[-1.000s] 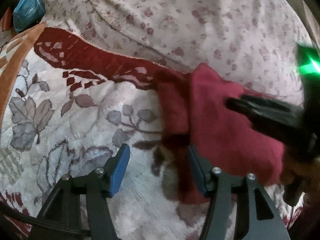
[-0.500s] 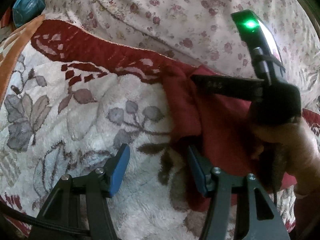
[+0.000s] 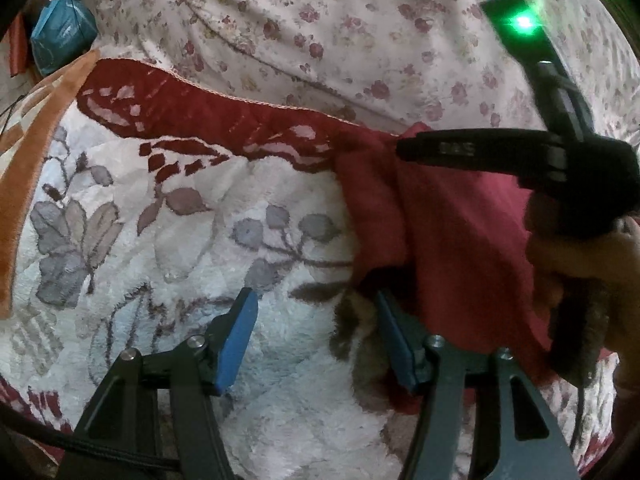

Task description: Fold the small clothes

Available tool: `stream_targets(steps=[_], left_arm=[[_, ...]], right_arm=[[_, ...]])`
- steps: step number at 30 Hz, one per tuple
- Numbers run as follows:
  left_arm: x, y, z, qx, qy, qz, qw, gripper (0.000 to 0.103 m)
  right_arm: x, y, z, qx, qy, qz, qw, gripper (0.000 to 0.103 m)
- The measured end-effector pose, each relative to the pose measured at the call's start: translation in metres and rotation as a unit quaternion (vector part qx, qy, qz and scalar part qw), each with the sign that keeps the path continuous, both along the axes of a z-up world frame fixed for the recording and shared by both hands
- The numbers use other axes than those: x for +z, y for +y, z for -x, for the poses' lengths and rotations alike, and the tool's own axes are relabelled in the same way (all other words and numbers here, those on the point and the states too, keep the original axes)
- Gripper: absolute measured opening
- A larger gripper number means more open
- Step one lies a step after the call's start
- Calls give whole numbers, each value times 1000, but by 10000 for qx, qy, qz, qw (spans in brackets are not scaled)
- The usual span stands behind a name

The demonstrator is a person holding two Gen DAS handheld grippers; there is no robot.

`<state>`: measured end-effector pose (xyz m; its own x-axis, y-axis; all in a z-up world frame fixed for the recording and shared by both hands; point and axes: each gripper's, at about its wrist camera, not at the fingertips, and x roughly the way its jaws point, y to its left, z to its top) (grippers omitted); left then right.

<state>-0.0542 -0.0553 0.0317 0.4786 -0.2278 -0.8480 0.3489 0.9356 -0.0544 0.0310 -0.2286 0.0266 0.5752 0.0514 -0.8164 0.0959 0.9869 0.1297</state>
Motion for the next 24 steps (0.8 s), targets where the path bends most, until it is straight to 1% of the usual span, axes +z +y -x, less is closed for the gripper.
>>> stream_targets(steps=[4, 8, 17, 18, 19, 20, 22, 24], left_arm=[[-2, 0, -3, 16, 76, 23, 10000, 61], [-4, -2, -5, -6, 74, -10, 10000, 61], [-5, -2, -6, 22, 49, -49, 10000, 63], [-4, -1, -5, 30, 46, -48, 10000, 63], [-4, -1, -5, 40, 44, -46, 10000, 63], [-4, -1, -5, 50, 42, -46, 10000, 63], [-3, -1, -4, 51, 35, -57, 10000, 64], [-3, -1, -3, 53, 23, -64, 10000, 64]], right_arm=[[-13, 3, -13, -82, 22, -31, 10000, 49], [-22, 4, -18, -95, 46, -29, 9999, 52], [-25, 2, -18, -93, 27, -87, 9999, 58], [-25, 2, -18, -93, 36, -96, 9999, 62], [-26, 3, -18, -78, 53, -109, 9999, 69], [-26, 4, -19, -52, 86, -127, 9999, 72], [-27, 6, -20, -28, 131, -80, 9999, 77], [-27, 9, -20, -5, 171, 3, 9999, 80]])
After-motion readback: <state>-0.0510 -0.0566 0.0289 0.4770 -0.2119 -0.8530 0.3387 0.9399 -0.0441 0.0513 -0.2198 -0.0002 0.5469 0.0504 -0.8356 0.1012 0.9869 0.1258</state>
